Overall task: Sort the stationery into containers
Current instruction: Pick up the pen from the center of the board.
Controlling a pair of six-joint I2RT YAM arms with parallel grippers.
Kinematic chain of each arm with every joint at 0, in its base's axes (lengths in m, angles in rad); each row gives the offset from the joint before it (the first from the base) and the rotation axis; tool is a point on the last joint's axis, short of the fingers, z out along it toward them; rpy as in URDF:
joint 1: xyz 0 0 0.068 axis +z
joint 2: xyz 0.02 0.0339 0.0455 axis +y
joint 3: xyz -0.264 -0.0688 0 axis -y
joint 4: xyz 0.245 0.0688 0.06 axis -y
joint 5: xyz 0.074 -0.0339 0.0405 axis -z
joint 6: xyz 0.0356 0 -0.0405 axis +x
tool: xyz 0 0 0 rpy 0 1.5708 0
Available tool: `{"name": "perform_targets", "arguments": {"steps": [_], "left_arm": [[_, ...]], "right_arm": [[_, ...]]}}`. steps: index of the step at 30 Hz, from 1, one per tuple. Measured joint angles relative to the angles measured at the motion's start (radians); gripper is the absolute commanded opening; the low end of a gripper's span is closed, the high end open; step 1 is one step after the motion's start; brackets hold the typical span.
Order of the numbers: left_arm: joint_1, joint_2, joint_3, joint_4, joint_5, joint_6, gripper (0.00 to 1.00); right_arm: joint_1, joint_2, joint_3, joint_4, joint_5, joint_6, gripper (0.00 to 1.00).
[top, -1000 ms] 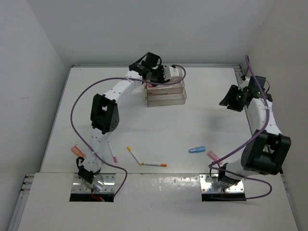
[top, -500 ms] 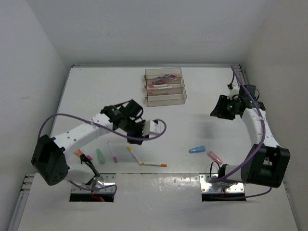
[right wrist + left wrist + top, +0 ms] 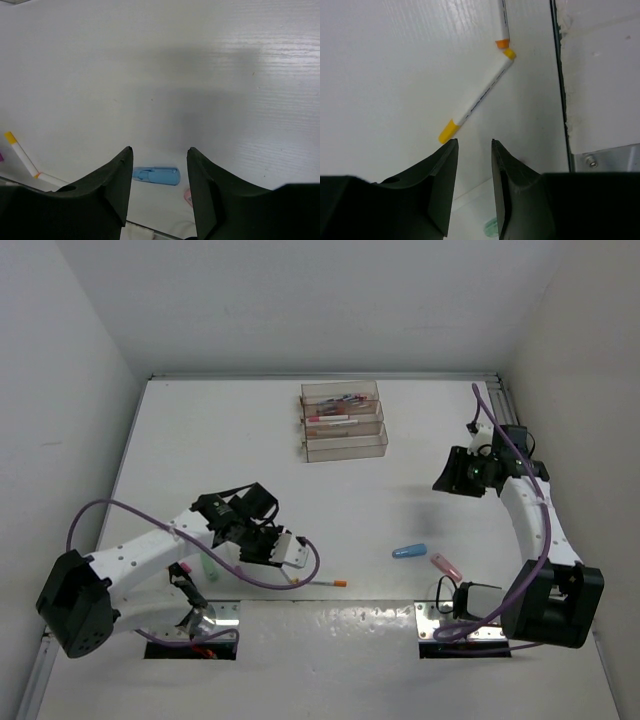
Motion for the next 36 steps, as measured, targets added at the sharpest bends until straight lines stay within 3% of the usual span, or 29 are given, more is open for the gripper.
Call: {"name": "perform_targets", "arguments": {"steps": [8,22,26,30,34,36], "left_arm": [[0.0,0.105,-0.002,0.019,-0.013,0.172,0.39],[-0.006,0.257,-0.045,0.161,-0.029,0.288,0.38],[-0.013,0.27,-0.077,0.18,-0.04,0.316,0.25],[-0.019,0.265,-0.083,0.185,-0.042,0.336,0.22],[-0.019,0.249,-0.094,0.186,-0.044,0.356,0.1],[-0.017,0.245,-0.093,0.173,-0.047,0.373,0.1]], "right_arm": [[0.0,0.0,0.0,-0.003,0.001,-0.004,0.47],[-0.004,0.0,0.0,-0.01,0.01,-0.025,0.47],[-0.008,0.002,0.0,-0.01,0.01,-0.029,0.47],[-0.013,0.019,0.0,-0.01,0.009,-0.03,0.47],[-0.013,0.043,0.0,-0.01,0.008,-0.029,0.47],[-0.013,0.053,0.003,-0.012,0.008,-0.03,0.47]]}}
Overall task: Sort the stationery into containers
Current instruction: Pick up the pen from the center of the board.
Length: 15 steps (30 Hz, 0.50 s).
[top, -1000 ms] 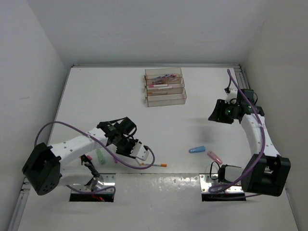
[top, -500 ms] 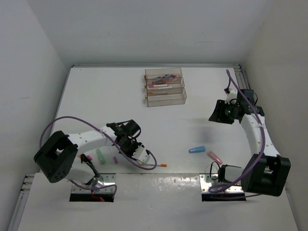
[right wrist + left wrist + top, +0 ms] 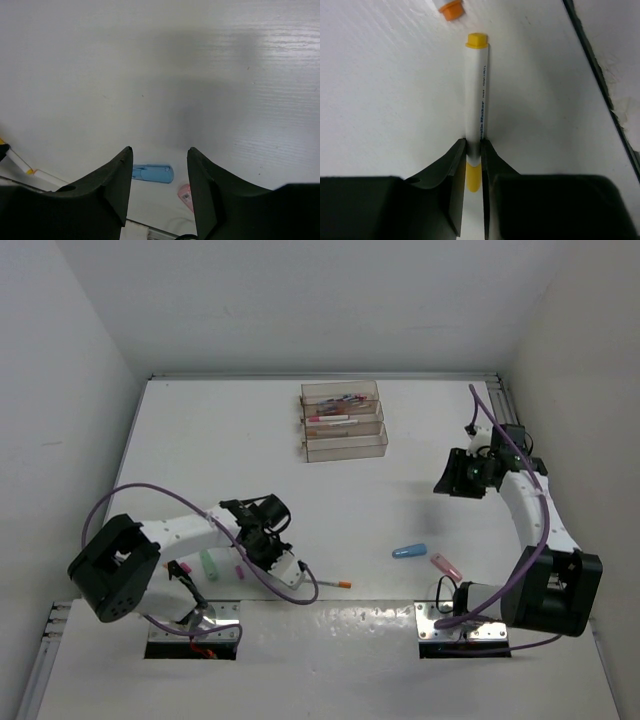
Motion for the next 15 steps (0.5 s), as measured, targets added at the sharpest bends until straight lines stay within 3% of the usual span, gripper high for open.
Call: {"name": "perform_targets", "arguments": {"steps": [2,7,10,15], "left_arm": [[0.013,-0.013,0.005,-0.042,-0.003,0.026,0.0],[0.056,-0.087,0.162,-0.227,0.0,0.069,0.0],[0.071,-0.012,0.442,-0.27,0.025,0.008,0.0],[0.14,0.356,1.088,-0.259,0.053,-0.191,0.0]], "right_arm": [[0.0,0.01,0.01,-0.001,0.0,0.0,0.47],[0.0,0.037,0.04,-0.001,-0.004,-0.001,0.47],[0.0,0.055,0.051,-0.002,-0.008,-0.002,0.47],[0.0,0.101,0.112,-0.03,-0.013,-0.032,0.47]]}}
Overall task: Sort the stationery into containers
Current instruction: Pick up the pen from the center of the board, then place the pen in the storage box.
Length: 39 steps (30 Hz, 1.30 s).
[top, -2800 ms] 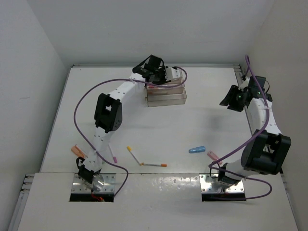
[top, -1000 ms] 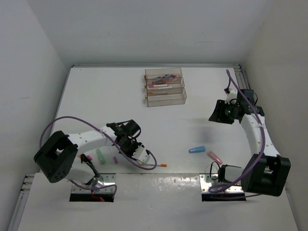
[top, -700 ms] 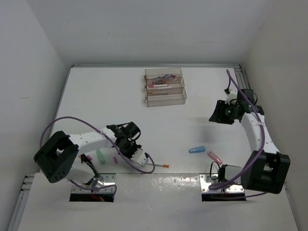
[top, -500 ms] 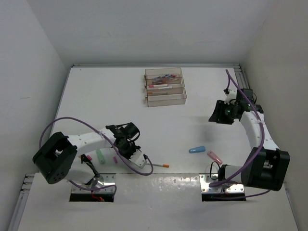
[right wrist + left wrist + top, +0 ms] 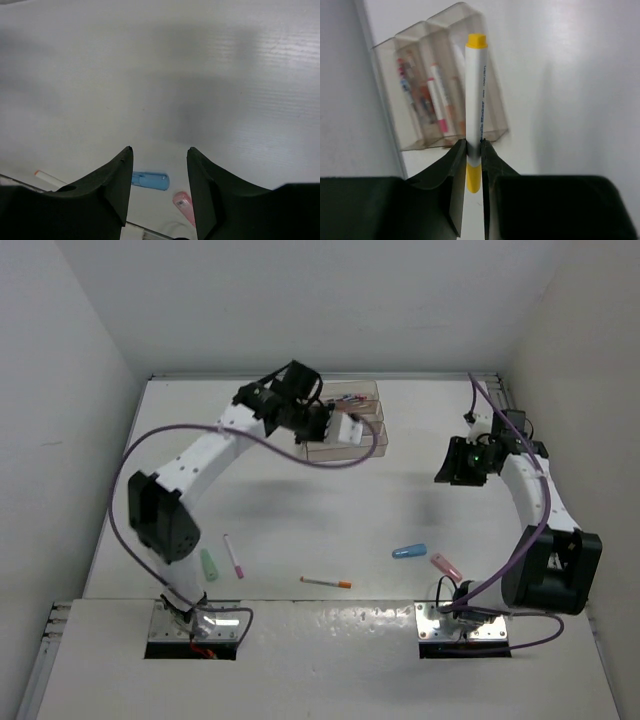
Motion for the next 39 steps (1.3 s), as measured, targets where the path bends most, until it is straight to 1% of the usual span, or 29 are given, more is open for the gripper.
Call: {"name": "perform_targets", "arguments": {"steps": [2,4,6,7,11,16,25,34,36,37,38,39], "left_arm": [[0.035,0.151,0.213,0.007,-0.014,-0.072,0.0],[0.066,0.291,0.39,0.013,-0.043,-0.124,0.0],[0.084,0.402,0.504,0.029,-0.085,-0.15,0.0],[0.091,0.434,0.521,0.043,-0.106,-0.159,0.0],[0.113,0.513,0.505,0.102,-0.164,-0.182,0.0],[0.136,0.573,0.506,0.179,-0.177,-0.216,0.01],[0.179,0.618,0.506,0.27,-0.162,-0.209,0.06],[0.181,0.649,0.504,0.327,-0.121,-0.188,0.11],[0.181,0.668,0.504,0.329,-0.111,-0.188,0.14],[0.181,0.677,0.504,0.329,-0.107,-0.189,0.17],[0.181,0.685,0.503,0.328,-0.101,-0.189,0.28],[0.181,0.69,0.503,0.327,-0.099,-0.19,0.35]], "right_arm": [[0.0,0.03,0.053,-0.019,0.0,-0.018,0.47],[0.0,0.057,0.108,-0.027,0.002,-0.03,0.47],[-0.001,0.077,0.151,-0.027,0.004,-0.036,0.47],[-0.001,0.082,0.166,-0.027,0.005,-0.038,0.47],[-0.003,0.09,0.188,-0.027,0.018,-0.043,0.47],[-0.006,0.092,0.193,-0.038,0.025,-0.053,0.47],[-0.006,0.092,0.193,-0.056,0.019,-0.075,0.48],[-0.006,0.104,0.246,-0.127,-0.071,-0.162,0.48],[0.0,0.106,0.257,-0.137,-0.081,-0.184,0.48],[0.005,0.107,0.262,-0.144,-0.082,-0.195,0.48],[0.011,0.107,0.265,-0.153,-0.081,-0.208,0.49],[0.019,0.107,0.267,-0.16,-0.082,-0.221,0.49]]}}
